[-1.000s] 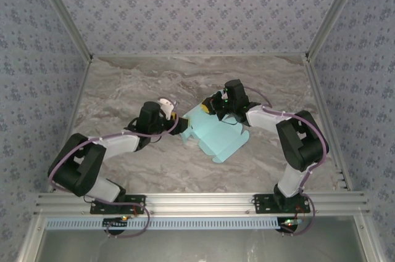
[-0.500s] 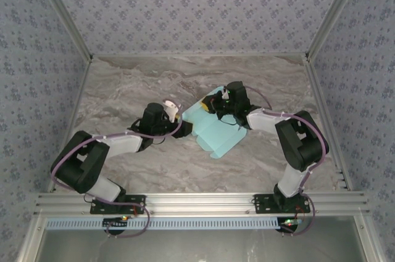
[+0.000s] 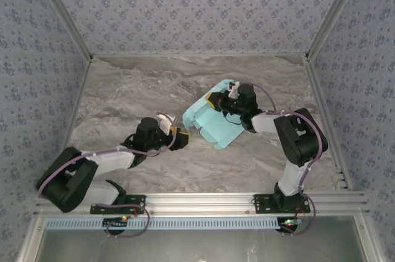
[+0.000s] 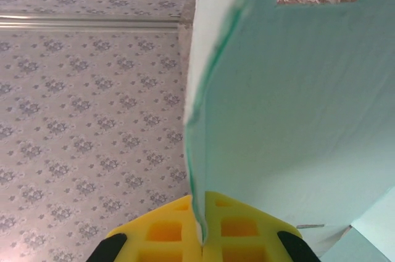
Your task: Fold the paper box
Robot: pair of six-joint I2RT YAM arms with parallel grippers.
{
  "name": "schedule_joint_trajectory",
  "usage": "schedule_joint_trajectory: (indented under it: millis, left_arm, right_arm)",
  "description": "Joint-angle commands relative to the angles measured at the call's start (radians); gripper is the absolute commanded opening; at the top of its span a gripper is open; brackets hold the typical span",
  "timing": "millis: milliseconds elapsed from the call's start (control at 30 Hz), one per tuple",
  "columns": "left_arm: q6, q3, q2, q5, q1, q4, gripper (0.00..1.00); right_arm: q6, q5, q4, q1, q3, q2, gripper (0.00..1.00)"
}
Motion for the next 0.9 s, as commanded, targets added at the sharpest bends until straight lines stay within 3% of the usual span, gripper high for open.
schedule_joint_trajectory:
  millis: [0,167,267,400,633,867]
  left_arm:
    - [0.008,-0.020,-0.078,-0.122,-0.025,-0.040,0.67]
    - [0.045,-0.020,-0.060,-0.283,-0.025,-0.021,0.68]
    - [0.101,-0.027,0.026,-0.363,-0.024,0.104,0.65]
    - [0.170,-0.021,0.135,-0.349,-0.025,0.299,0.64]
    - [0.294,0.010,0.216,-0.156,-0.034,0.375,0.65]
    - [0.309,0.055,0.266,-0.171,-0.040,0.341,0.64]
  right_arm:
    - [-0.028,-0.062,0.102,-0.018,-0.023,0.037,0.01]
    - [0.022,-0.089,0.195,-0.019,-0.033,0.095,0.01]
    - [0.054,-0.097,0.240,-0.021,-0.037,0.120,0.01]
    - [0.070,-0.104,0.260,-0.023,-0.039,0.125,0.01]
    - [0.072,-0.123,0.262,-0.044,-0.042,0.122,0.01]
    - [0.044,-0.185,0.265,-0.064,-0.025,0.130,0.00]
